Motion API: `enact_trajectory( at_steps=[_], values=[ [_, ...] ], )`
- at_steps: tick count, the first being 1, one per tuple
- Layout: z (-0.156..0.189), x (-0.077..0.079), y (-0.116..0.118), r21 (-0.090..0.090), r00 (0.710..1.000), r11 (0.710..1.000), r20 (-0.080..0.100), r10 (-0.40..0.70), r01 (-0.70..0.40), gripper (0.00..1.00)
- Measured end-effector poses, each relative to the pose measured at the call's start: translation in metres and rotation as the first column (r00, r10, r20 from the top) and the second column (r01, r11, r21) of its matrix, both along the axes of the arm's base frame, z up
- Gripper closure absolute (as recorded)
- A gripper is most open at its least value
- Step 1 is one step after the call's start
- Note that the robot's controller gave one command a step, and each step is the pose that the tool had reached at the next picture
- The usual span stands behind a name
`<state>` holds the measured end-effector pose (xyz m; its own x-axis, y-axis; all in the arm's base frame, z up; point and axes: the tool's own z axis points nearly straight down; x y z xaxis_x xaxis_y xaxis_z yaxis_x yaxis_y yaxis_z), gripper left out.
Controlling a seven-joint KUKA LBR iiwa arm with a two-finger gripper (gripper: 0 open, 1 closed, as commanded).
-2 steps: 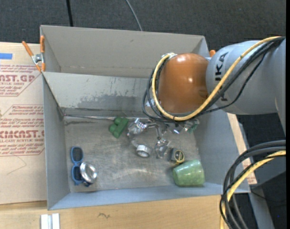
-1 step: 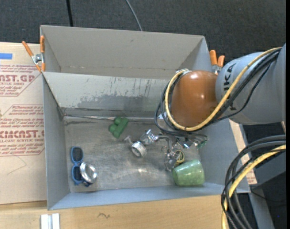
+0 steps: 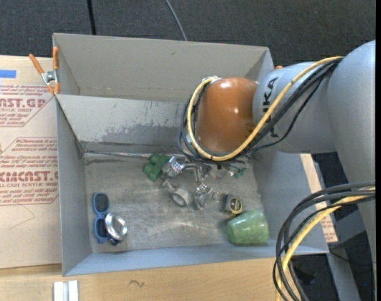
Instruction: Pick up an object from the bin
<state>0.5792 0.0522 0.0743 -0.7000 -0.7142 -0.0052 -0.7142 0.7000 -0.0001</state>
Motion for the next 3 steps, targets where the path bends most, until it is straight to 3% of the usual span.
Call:
enact_trajectory(
  at_steps=[1,2,3],
  values=[
    [0.000,-0.010,-0.004,0.003,0.986,0.986,0.010,-0.168,0.168,0.00],
    [-0.002,0.008,0.010,-0.005,0.972,0.972,-0.007,-0.236,0.236,0.00],
    [-0.001,0.009,0.042,-0.005,0.952,0.952,-0.007,-0.307,0.307,0.00]
  ],
)
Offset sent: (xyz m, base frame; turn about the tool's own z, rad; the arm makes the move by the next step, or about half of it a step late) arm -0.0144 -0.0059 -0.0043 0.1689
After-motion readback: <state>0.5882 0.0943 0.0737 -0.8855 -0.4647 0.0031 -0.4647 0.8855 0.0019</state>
